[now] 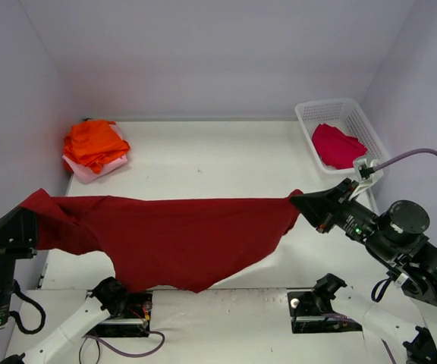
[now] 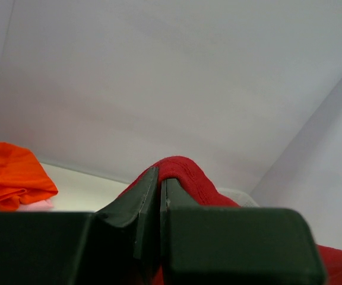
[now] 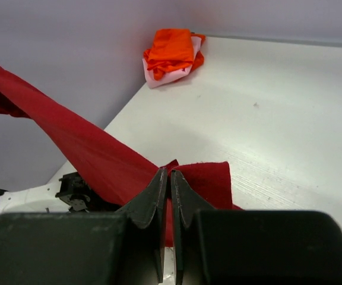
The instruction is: Fold and stack the t-shirts
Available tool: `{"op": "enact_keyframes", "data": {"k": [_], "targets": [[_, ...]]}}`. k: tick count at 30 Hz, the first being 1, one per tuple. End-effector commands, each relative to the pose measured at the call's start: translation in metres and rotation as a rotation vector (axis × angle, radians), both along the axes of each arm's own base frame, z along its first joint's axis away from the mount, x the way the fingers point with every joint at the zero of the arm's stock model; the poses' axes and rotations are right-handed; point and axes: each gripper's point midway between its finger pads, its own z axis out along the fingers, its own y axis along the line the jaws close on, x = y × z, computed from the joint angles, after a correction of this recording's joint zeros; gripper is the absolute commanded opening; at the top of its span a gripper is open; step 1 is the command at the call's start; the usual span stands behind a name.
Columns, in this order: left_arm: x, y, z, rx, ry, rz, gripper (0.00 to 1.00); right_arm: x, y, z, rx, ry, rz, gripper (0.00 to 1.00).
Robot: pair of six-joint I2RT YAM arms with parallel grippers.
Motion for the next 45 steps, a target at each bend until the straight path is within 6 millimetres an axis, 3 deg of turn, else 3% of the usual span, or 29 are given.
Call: {"op": "enact_keyframes", "data": {"k": [1, 5, 7, 16, 24, 38, 45], "targets": [[0.030, -0.017, 0.015, 0.002, 0.010, 0.025, 0.00, 0.016, 0.004, 0.010, 0.033, -0.032, -0.039, 0.00], [0.041, -0.026, 0.018, 0.023, 0.012, 0.024, 0.00, 0.016, 0.003, 0.014, 0.033, -0.044, -0.044, 0.00], [0.041, -0.029, 0.024, 0.029, -0.006, 0.014, 0.00, 0.012, -0.002, 0.025, 0.046, -0.076, -0.049, 0.00], [0.031, -0.038, 0.085, 0.043, -0.136, -0.041, 0.00, -0.011, -0.020, 0.093, 0.117, -0.237, -0.038, 0.00], [0.020, -0.044, 0.113, 0.029, -0.200, -0.097, 0.00, -0.035, -0.022, 0.117, 0.158, -0.298, 0.035, 0.00], [-0.041, -0.012, 0.154, -0.049, -0.352, -0.174, 0.00, -0.070, -0.040, 0.138, 0.223, -0.371, 0.069, 0.00], [-0.062, -0.001, 0.159, -0.073, -0.392, -0.197, 0.00, -0.086, -0.050, 0.157, 0.241, -0.439, 0.061, 0.00]]}}
